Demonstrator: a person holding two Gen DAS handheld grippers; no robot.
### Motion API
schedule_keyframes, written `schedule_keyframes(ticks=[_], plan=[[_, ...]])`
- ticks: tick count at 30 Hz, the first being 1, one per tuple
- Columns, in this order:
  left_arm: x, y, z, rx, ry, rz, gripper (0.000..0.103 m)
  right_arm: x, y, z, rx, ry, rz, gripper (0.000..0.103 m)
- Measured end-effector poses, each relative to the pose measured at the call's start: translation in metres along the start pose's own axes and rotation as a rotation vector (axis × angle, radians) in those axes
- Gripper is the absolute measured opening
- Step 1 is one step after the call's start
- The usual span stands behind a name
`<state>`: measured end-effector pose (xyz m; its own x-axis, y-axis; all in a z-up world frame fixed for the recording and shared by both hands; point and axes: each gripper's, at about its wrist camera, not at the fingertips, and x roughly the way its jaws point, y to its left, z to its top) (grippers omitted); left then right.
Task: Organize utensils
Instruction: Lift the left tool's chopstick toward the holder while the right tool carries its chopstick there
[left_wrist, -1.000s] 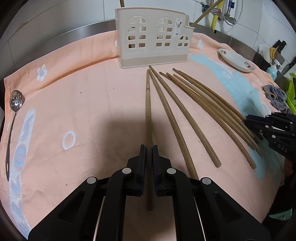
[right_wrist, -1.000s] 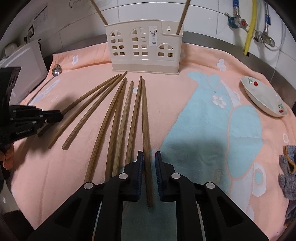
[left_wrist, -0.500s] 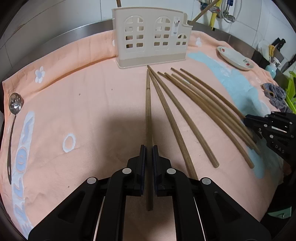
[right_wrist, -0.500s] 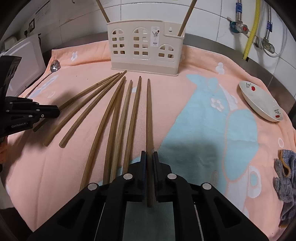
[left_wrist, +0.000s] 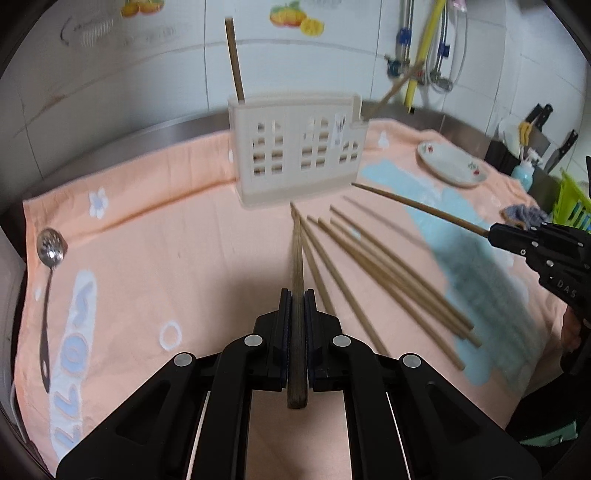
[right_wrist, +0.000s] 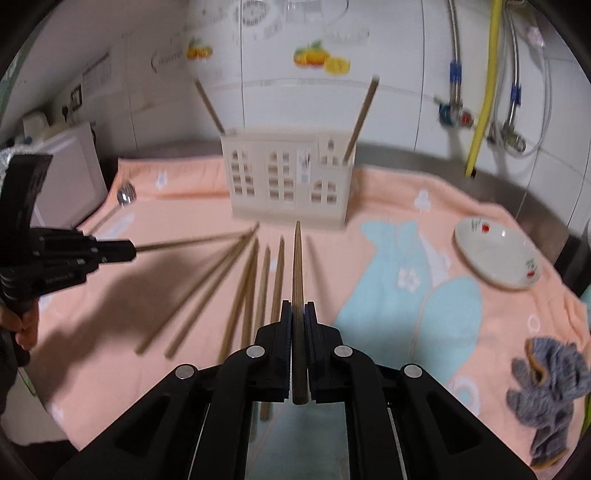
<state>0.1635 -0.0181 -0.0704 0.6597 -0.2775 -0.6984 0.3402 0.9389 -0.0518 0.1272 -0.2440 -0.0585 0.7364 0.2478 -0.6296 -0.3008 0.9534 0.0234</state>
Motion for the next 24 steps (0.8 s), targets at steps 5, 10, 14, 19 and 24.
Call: schedule_keyframes(ticks=[5,10,14,19,24], plan=[[-0.012,0.002,0.019,-0.004,-0.042,-0.013,0.006,-0.013,-0.001,0.027,-0.010,-0.055,0.021,0.007],[-0.021,0.001,0.034,0.002,-0.078,-0.019,0.006,-0.016,0.006,0.038,-0.055,-0.054,0.022,0.007],[-0.024,-0.001,0.042,0.011,-0.092,-0.018,0.006,-0.014,0.007,0.037,-0.065,-0.044,0.022,0.007],[-0.022,0.000,0.042,0.007,-0.083,-0.017,0.006,-0.008,0.009,0.030,-0.076,-0.006,0.024,0.007],[-0.019,0.002,0.041,0.003,-0.074,-0.014,0.006,0.000,0.013,0.015,-0.095,0.042,0.022,0.007]])
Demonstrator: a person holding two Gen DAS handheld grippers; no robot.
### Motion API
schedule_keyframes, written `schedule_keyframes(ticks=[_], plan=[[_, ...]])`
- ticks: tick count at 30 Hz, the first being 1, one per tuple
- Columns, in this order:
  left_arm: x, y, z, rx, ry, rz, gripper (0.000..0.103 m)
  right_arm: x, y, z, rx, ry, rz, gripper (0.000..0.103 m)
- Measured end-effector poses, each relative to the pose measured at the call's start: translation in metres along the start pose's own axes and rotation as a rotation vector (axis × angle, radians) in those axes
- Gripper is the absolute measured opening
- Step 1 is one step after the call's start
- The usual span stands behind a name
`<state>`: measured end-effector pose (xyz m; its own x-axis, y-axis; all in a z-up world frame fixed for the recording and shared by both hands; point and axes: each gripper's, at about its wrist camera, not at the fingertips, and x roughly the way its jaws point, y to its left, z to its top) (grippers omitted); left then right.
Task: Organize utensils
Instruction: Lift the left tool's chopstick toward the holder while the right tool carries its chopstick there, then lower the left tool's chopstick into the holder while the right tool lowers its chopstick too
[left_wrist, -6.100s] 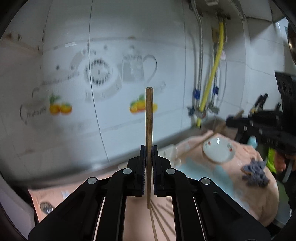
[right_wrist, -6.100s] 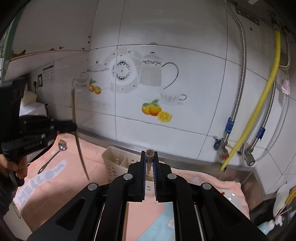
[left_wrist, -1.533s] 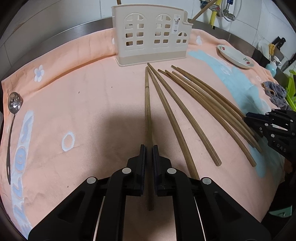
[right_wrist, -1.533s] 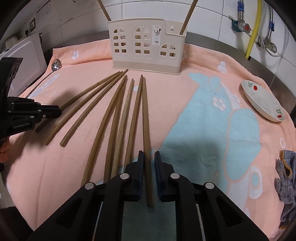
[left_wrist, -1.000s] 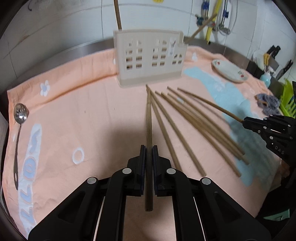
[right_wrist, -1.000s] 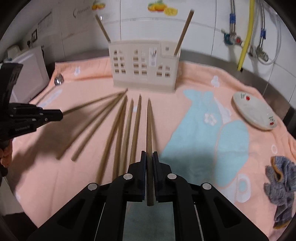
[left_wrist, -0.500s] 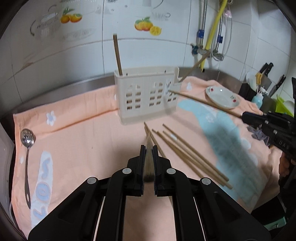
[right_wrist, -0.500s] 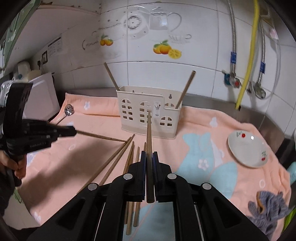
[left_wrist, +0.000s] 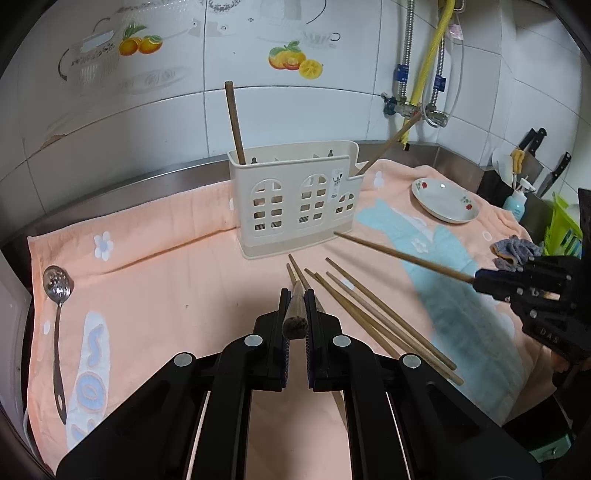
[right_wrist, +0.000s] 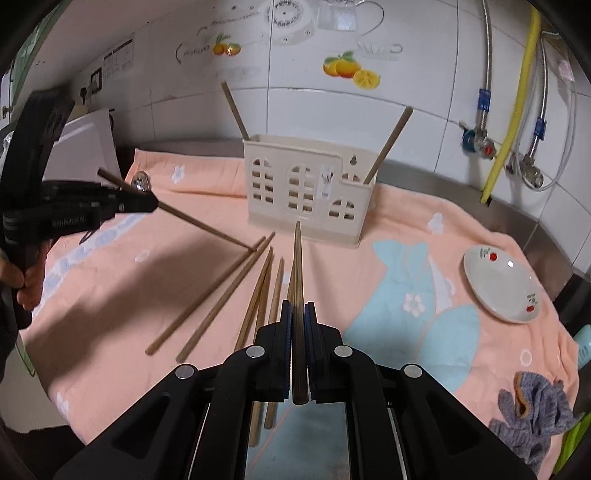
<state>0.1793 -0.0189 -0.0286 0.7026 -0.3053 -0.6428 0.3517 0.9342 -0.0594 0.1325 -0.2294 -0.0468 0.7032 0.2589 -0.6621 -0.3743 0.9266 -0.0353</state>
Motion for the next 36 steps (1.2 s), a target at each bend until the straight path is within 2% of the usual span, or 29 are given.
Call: schedule_keyframes(ticks=[5,14,23,31,36], plan=[[0.000,-0.001,0.002,0.010,-0.001,0.002,0.006,0.002,-0.002,-0.005,0.015,0.007,-0.004,0.007],[0.000,-0.001,0.012,0.017,-0.008,0.012,0.006,-0.009,-0.008,0.004,0.050,-0.049,-0.008,0.007],[-0.012,-0.008,0.052,0.048,-0.063,0.003,0.006,-0.034,-0.022,0.057,0.033,-0.148,0.014,0.007],[-0.036,-0.022,0.101,0.102,-0.153,0.003,0.006,-0.057,-0.049,0.105,0.039,-0.166,0.054,0.007],[-0.050,-0.024,0.140,0.111,-0.233,0.026,0.006,-0.064,-0.061,0.130,0.020,-0.142,0.047,0.007]])
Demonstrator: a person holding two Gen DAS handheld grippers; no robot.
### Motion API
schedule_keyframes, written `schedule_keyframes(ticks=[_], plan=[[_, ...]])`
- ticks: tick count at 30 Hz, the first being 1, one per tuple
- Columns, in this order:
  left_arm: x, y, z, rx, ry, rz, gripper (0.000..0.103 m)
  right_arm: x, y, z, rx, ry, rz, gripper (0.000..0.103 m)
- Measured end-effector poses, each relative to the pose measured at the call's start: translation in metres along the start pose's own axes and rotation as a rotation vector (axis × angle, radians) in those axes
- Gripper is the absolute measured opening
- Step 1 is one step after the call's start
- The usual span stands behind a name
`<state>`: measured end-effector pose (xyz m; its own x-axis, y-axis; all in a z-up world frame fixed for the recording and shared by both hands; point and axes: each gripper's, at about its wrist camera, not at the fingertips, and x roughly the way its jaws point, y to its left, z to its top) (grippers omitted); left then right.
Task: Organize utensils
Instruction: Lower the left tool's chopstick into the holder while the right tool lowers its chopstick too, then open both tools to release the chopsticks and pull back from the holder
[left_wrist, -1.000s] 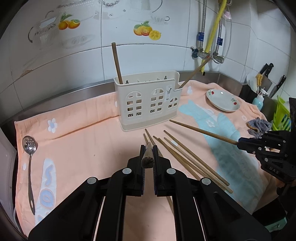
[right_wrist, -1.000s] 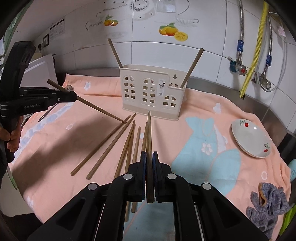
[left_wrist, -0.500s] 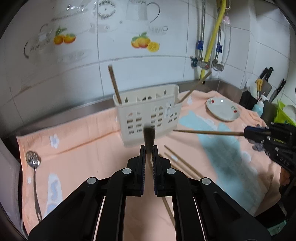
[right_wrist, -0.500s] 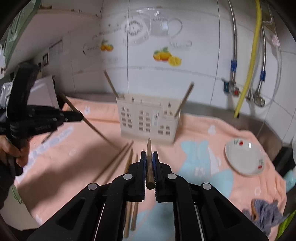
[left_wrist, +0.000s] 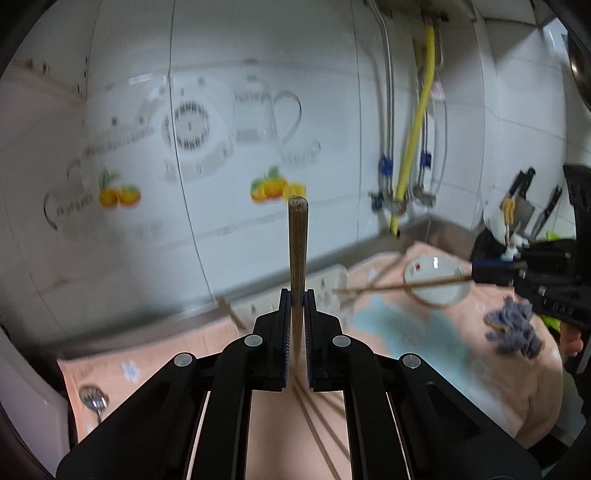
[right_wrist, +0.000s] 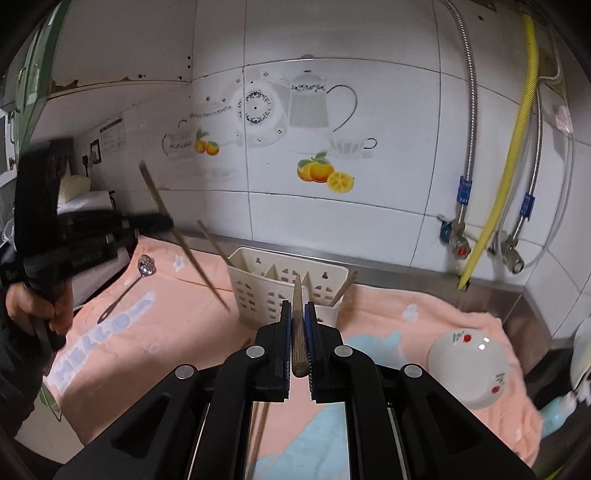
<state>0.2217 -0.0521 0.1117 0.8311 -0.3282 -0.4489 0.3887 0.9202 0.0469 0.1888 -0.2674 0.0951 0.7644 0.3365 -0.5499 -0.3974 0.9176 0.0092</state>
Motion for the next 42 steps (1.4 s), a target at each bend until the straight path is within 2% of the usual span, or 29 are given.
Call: schedule_keyframes(ticks=[7,12,16,24,32,36,38,40,42], plan=[[0.011,0.010,0.037,0.021,-0.066,0.085,0.006,0.017,-0.007,0.024,-0.070,0.082,-0.034,0.007],[0.037,0.022,0.036,0.006,-0.022,0.110,0.006,0.035,-0.010,0.033,-0.103,0.171,-0.035,0.007],[0.057,0.035,0.028,-0.038,0.025,0.100,0.006,0.054,-0.014,0.039,-0.109,0.248,-0.019,0.007],[0.071,0.042,0.018,-0.059,0.057,0.082,0.007,0.092,-0.023,0.052,-0.084,0.352,0.011,0.007],[0.071,0.038,0.016,-0.061,0.057,0.063,0.008,0.114,-0.040,0.067,0.005,0.335,0.018,0.008],[0.062,0.035,0.014,-0.056,0.045,0.060,0.009,0.107,-0.046,0.070,0.042,0.285,0.025,0.016],[0.055,0.033,0.012,-0.054,0.037,0.060,0.012,0.098,-0.046,0.068,0.034,0.256,0.008,0.016],[0.049,0.031,0.008,-0.055,0.034,0.062,0.021,0.088,-0.043,0.064,0.032,0.229,0.006,0.017],[0.042,0.028,0.001,-0.055,0.039,0.062,0.024,0.078,-0.040,0.057,0.040,0.201,0.017,0.024]])
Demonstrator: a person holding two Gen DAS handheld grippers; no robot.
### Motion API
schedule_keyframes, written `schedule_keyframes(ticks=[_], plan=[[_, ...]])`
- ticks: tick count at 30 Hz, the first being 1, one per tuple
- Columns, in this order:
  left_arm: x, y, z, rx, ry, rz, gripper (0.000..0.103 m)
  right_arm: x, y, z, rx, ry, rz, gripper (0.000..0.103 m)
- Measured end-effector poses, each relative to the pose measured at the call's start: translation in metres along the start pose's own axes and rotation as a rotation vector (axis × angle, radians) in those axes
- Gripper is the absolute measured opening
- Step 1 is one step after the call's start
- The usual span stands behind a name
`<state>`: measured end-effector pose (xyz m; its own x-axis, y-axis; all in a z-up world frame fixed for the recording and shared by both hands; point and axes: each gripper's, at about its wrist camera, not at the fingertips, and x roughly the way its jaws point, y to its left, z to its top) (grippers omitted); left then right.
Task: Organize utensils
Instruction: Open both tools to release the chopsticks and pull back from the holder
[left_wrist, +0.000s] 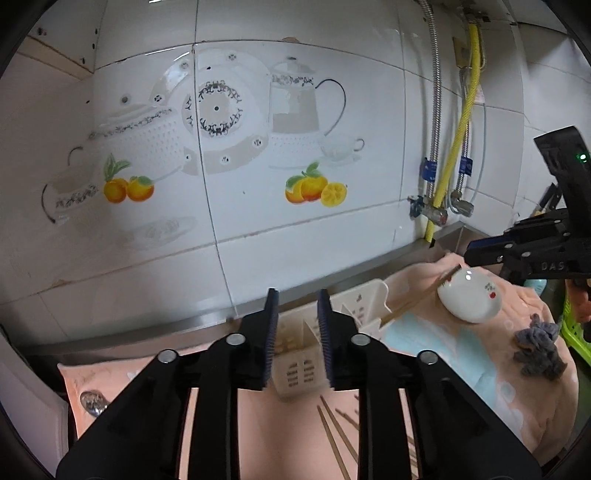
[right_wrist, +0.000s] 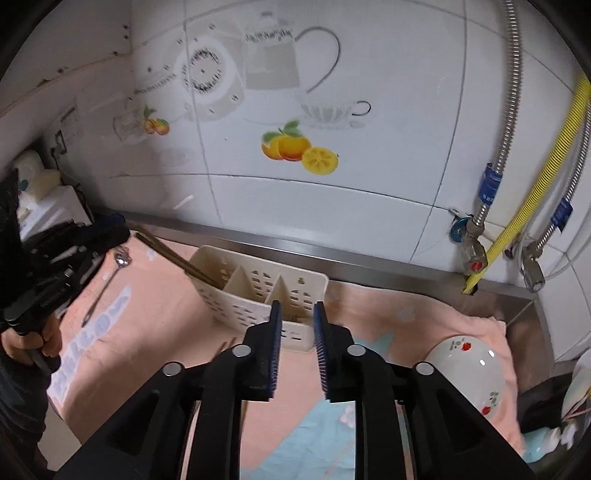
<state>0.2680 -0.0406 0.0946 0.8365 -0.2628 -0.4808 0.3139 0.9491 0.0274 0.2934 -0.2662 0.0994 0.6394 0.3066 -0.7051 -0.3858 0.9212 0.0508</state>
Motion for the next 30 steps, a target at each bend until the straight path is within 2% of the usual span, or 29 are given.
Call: schedule_keyframes(ticks=[1,5,7,10,16,18,20,22,25,27,30], plan=[[-0.003,-0.001,-0.004,-0.003,0.003,-0.004,0.025,-0.005,0.003,-0.006,-0.002,-0.016,-0.005,0.029],[-0.013,-0.005,-0.029,-0.018,0.024,-0.014,0.032,-0.015,0.015,-0.037,-0.003,-0.059,-0.003,0.033],[-0.018,-0.006,-0.045,-0.031,0.039,-0.017,0.042,-0.016,0.022,-0.053,-0.011,-0.065,-0.009,0.038],[-0.021,-0.007,-0.067,-0.051,0.069,-0.024,0.044,-0.015,0.037,-0.083,-0.030,-0.072,-0.022,0.046],[-0.023,-0.006,-0.107,-0.091,0.127,-0.014,0.066,-0.003,0.060,-0.141,-0.063,-0.056,-0.061,0.058],[-0.023,-0.006,-0.119,-0.100,0.142,-0.011,0.071,0.003,0.063,-0.157,-0.056,-0.045,-0.066,0.060],[-0.023,-0.006,-0.131,-0.104,0.164,0.003,0.075,0.007,0.063,-0.172,-0.036,-0.033,-0.062,0.066],[-0.024,-0.006,-0.141,-0.106,0.177,0.016,0.082,0.012,0.064,-0.184,-0.026,-0.023,-0.074,0.067],[-0.023,-0.006,-0.154,-0.111,0.206,0.027,0.085,0.019,0.067,-0.198,-0.026,-0.008,-0.105,0.075],[-0.022,-0.006,-0.162,-0.118,0.224,0.036,0.089,0.022,0.068,-0.206,-0.018,-0.005,-0.109,0.076],[-0.018,-0.004,-0.176,-0.141,0.258,0.042,0.089,0.025,0.070,-0.216,-0.011,-0.002,-0.126,0.082]])
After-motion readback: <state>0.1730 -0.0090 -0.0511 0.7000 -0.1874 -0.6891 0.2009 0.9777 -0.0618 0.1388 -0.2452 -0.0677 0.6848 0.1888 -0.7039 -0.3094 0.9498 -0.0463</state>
